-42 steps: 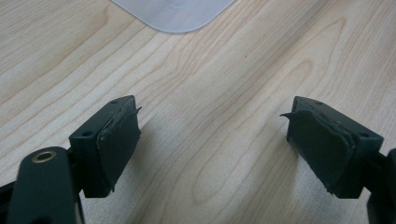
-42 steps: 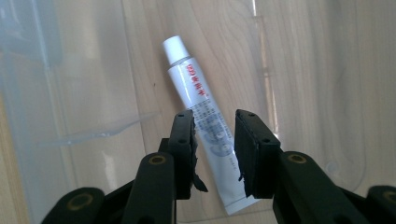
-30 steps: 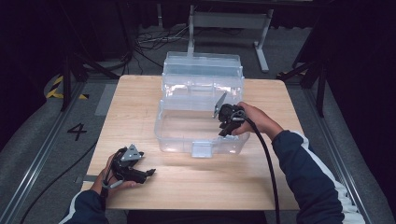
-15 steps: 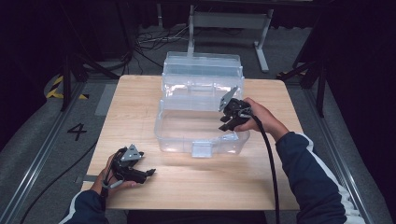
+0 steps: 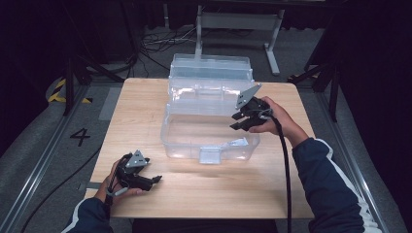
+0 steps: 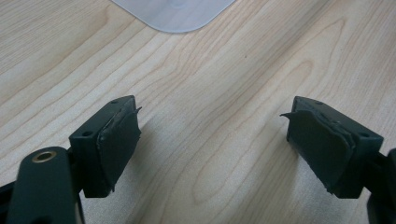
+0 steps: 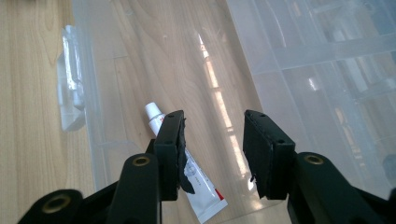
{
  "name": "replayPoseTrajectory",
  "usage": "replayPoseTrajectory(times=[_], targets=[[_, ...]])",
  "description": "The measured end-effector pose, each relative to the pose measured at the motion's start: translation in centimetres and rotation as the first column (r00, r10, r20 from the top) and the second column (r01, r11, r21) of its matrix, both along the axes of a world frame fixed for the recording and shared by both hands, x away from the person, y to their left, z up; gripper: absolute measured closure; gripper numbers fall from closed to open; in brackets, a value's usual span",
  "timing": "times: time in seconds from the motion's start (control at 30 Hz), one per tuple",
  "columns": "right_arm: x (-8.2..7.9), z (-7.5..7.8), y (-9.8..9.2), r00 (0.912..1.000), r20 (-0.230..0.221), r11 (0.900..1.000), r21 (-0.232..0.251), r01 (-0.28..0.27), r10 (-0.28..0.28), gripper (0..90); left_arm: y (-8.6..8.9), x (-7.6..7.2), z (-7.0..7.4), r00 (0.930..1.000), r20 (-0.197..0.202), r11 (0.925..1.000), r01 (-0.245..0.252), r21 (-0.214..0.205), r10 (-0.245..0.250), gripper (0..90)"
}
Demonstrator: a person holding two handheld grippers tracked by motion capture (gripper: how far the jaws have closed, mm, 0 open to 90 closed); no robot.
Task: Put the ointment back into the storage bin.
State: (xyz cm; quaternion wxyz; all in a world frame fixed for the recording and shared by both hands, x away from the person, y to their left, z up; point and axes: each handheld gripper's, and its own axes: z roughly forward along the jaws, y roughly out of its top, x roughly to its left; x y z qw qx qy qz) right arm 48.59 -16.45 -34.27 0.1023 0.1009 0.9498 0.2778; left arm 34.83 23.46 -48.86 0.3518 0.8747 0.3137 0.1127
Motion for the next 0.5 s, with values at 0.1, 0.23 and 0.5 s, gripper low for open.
replayPoseTrajectory(times=[0.1,0.23,0.5], targets=[[0.0,0.5,-0.4,0.9998,0.017,0.9996,0.025,0.01,-0.011,59.9,0.0,0.0,0.0,1.0,0.0,1.0,0.0,0.0,0.0,17.2],[0.0,1.1,-1.0,0.9991,0.034,0.9986,0.047,0.023,-0.025,59.7,0.0,0.0,0.0,1.0,0.0,1.0,0.0,0.0,0.0,17.2],[0.2,1.8,-1.7,0.997,0.054,0.9959,0.074,0.052,-0.056,59.5,0.0,0.0,0.0,1.0,0.0,1.0,0.0,0.0,0.0,17.1]])
